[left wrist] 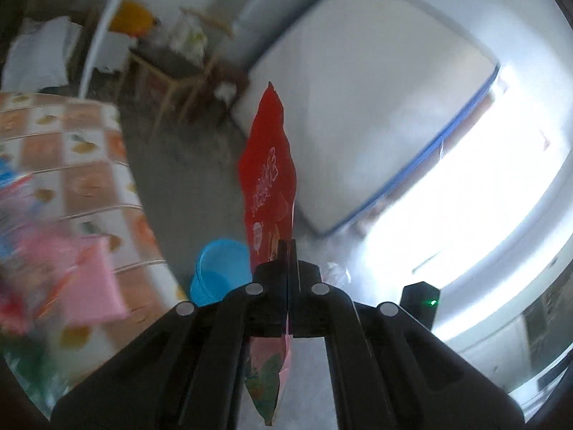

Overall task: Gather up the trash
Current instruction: 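Carry the red bag and clear bag over the blue wastebasket with both grippers, then open both grippers to drop the bags into the blue wastebasket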

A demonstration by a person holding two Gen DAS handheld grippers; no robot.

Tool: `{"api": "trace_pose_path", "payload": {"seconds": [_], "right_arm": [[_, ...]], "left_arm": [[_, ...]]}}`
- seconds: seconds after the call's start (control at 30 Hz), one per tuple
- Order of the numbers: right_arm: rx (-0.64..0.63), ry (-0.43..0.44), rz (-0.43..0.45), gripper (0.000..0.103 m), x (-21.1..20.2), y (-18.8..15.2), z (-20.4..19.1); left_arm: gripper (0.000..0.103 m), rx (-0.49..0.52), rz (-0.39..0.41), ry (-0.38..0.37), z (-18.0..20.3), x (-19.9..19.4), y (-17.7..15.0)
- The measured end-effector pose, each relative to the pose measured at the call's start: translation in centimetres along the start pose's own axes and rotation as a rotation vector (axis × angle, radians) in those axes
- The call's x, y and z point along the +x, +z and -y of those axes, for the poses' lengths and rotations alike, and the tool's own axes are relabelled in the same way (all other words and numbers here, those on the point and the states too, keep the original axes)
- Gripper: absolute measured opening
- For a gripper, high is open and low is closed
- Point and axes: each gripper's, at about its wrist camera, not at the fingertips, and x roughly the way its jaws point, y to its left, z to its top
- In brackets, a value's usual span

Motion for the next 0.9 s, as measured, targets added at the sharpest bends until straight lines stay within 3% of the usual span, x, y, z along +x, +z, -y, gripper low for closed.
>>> {"api": "trace_pose_path", "payload": {"seconds": [0.1, 0.3, 0.4, 0.6, 0.63, 0.67, 0.73, 0.77, 0.8, 0.9], "right_arm": [[0.142, -0.015, -0.037, 0.022, 1.9, 0.3, 5.3], [0.371, 0.012, -0.086, 0.022, 6.8, 0.3, 12.6], [0.445, 0.002, -0.114, 0.022, 9.6, 0.7, 15.4], [0.516, -0.018, -0.127, 0.026, 13.5, 2.7, 19.4], [0.525, -0.027, -0.115, 0.028, 14.0, 3.1, 19.9], [0.527, -0.034, -0.108, 0.038, 14.5, 3.7, 20.4], [0.540, -0.050, -0.105, 0.060, 15.4, 4.7, 21.8], [0.554, -0.062, -0.097, 0.062, 15.6, 4.8, 22.5], [0.559, -0.071, -0.096, 0.063, 16.3, 5.4, 23.2], [0.580, -0.140, -0.115, 0.063, 17.3, 4.8, 25.2]], "left_arm": [[0.000, 0.012, -0.114, 0.026, 0.8, 6.6, 0.6], [0.000, 0.060, -0.324, 0.150, 0.4, 20.7, 0.7], [0.000, 0.067, -0.379, 0.192, -0.6, 25.8, 0.4], [0.000, 0.053, -0.436, 0.222, -2.2, 32.3, 0.2], [0.000, 0.052, -0.434, 0.223, -1.9, 32.9, 0.1], [0.000, 0.046, -0.433, 0.223, -1.8, 33.5, 0.0], [0.014, 0.040, -0.445, 0.257, -2.1, 34.6, 0.0], [0.038, 0.034, -0.449, 0.286, -1.8, 35.2, 0.2], [0.055, 0.027, -0.438, 0.307, -2.0, 35.0, 0.1], [0.057, 0.044, -0.416, 0.292, -1.3, 34.5, -0.1]]}}
